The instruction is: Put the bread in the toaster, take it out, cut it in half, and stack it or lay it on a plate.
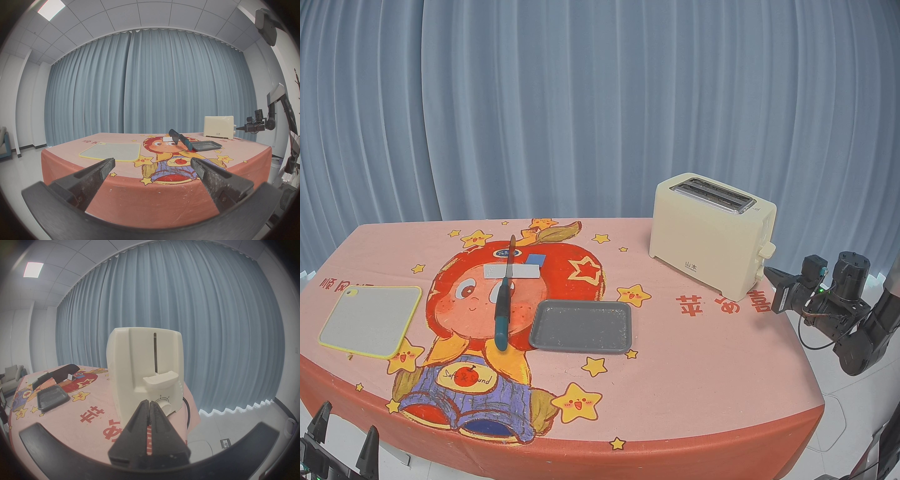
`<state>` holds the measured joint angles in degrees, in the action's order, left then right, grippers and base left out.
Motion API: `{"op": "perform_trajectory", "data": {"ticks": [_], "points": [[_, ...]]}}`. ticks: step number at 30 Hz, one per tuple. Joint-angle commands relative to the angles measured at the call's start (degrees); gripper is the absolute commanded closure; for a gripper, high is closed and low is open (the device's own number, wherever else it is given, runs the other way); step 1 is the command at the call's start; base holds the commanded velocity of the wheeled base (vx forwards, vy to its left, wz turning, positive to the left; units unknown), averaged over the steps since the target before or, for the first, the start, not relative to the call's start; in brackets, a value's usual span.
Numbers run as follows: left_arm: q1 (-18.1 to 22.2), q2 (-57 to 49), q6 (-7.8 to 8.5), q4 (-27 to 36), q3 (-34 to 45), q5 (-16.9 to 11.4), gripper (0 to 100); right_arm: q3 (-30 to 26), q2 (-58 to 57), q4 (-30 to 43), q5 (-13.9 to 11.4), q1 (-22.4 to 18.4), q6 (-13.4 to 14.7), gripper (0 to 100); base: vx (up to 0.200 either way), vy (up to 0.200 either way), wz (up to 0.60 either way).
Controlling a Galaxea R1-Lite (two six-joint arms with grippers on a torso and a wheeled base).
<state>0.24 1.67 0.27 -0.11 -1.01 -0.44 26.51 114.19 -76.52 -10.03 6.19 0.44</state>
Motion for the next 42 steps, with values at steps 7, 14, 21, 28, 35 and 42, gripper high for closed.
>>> {"op": "perform_trajectory", "data": {"ticks": [7,14,21,28,35,42], "points": [[0.02,0.0,0.0,-0.07,1.01,0.0,0,1.35,1.56,-0.03,0.19,0.05,0.35,100,0.0,0.0,0.0],[0.02,0.0,0.0,0.02,1.01,0.0,0,1.61,2.09,-0.03,0.54,-0.04,1.32,100,0.0,0.0,0.0],[0.02,0.09,0.0,0.02,1.01,0.0,0,1.7,1.91,-0.12,0.36,-0.13,1.32,100,0.0,0.0,0.0],[0.02,0.0,0.0,0.02,1.01,0.0,0,2.05,2.44,-0.12,0.45,-0.3,1.32,100,0.0,0.0,0.0],[0.02,0.09,0.0,0.02,1.01,0.0,0,2.05,2.44,-0.12,0.36,-0.48,1.32,100,0.0,0.0,0.0],[0.02,0.09,0.0,-0.07,1.01,0.0,0,1.87,2.62,-0.12,0.36,-0.48,1.32,100,0.0,0.0,0.0]]}}
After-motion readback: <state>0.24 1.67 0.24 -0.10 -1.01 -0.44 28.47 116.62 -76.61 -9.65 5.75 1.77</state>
